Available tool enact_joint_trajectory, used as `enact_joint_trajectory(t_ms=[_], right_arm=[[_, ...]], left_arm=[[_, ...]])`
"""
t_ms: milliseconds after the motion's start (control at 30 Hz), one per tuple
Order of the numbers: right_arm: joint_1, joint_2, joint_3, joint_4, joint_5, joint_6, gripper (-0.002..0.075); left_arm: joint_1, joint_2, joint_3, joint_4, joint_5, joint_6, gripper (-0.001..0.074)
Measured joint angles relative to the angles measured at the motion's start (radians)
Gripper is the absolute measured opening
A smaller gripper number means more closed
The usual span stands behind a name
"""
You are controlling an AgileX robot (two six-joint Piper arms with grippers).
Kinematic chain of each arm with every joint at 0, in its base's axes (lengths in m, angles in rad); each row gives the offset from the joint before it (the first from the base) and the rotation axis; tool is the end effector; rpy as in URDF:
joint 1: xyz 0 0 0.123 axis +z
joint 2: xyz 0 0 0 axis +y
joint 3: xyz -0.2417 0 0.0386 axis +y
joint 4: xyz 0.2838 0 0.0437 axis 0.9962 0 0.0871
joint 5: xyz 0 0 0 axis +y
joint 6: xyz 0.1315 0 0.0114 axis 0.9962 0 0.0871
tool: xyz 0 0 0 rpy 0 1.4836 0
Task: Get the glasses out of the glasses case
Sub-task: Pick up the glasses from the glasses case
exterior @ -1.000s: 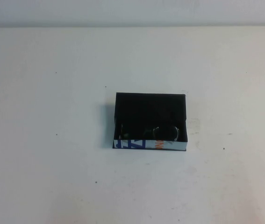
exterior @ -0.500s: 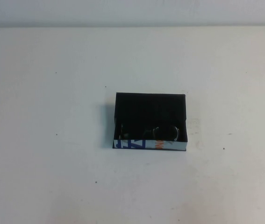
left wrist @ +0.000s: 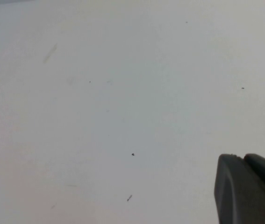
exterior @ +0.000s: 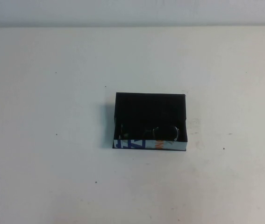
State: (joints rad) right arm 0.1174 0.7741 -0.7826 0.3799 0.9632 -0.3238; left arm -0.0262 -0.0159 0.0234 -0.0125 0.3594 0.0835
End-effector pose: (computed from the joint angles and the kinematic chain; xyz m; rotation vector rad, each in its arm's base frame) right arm 0.2159 0.0659 0.2726 -0.4007 2.3513 0.3794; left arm 0.1686 -0.0050 0.1628 0.0937 1.8482 0.0277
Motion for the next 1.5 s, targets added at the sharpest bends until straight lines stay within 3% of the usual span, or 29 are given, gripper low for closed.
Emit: enact_joint_trajectory(t_ms=[133, 400, 533, 633, 800, 867, 1167, 1500], right_arm=[[0.025, 0.221, -0.170, 0.020, 0.103, -0.188, -0.0018], [0.270, 0.571, -0.411, -0.293, 0.174, -0.269, -0.0018], [0.347, 0.736, -0.555, -0.341, 0.250, -0.336, 0.0015], [0.382, 0.850, -0.649, -0.346, 0.257, -0.419, 0.0110], [0.423, 0.978, -0.778, -0.329, 0.243, -0.555, 0.0372], [0.440, 1.028, -0.827, -0.333, 0.225, -0.593, 0.0413], [0.464, 1.255, -1.042, -0.319, 0.209, -0.623, 0.0319], [0.466, 1.390, -1.147, -0.292, 0.209, -0.623, 0.0310]], left_arm=[[0.000, 0.000, 0.000, 0.000, 0.000, 0.000, -0.0005], [0.000, 0.000, 0.000, 0.000, 0.000, 0.000, -0.0005], [0.000, 0.000, 0.000, 0.000, 0.000, 0.000, -0.0005], [0.000, 0.000, 0.000, 0.000, 0.000, 0.000, -0.0005], [0.000, 0.000, 0.000, 0.000, 0.000, 0.000, -0.0005], [0.000, 0.000, 0.000, 0.000, 0.000, 0.000, -0.0005], [0.000, 0.000, 0.000, 0.000, 0.000, 0.000, -0.0005], [0.000, 0.000, 0.000, 0.000, 0.000, 0.000, -0.0005]])
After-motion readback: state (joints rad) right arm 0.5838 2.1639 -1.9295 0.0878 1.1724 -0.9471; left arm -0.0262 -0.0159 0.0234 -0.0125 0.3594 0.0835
